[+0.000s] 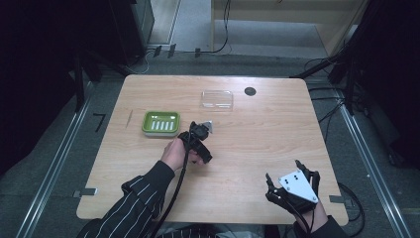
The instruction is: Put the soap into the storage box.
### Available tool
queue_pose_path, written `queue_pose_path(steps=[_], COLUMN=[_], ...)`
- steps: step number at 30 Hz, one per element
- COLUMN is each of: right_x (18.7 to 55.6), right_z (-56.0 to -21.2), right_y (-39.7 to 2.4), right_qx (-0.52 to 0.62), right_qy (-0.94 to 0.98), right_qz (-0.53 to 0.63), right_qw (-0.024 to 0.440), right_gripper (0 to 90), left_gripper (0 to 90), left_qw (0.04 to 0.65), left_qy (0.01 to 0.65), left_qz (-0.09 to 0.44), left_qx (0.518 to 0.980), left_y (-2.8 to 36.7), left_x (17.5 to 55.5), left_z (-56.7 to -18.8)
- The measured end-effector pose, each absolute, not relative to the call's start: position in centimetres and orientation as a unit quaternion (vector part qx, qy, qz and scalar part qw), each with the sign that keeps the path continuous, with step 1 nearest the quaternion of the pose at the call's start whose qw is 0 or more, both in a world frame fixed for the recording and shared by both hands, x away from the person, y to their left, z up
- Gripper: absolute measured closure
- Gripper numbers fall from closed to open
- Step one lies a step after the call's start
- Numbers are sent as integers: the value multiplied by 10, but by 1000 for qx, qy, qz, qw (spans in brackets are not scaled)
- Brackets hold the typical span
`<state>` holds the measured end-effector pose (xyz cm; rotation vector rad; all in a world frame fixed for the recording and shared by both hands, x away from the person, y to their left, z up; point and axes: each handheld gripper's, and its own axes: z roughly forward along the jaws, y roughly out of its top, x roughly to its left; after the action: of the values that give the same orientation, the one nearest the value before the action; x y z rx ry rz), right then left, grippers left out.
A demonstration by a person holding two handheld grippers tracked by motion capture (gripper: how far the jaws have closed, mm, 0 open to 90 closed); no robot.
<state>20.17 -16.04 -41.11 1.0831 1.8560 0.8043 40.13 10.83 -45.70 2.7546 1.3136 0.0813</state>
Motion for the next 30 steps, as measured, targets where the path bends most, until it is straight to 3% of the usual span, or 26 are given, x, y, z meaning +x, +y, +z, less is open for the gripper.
queue_pose_path(steps=[30], right_x=[201], right_z=[-411], right_y=[-161], right_qx=[429], right_qy=[737], right_qz=[320], right_qw=[413], right_gripper=[131], left_gripper=[137], left_qw=[45], left_qy=[416], left_qz=[40], left_qx=[907], left_y=[107], left_x=[399], left_z=[-462])
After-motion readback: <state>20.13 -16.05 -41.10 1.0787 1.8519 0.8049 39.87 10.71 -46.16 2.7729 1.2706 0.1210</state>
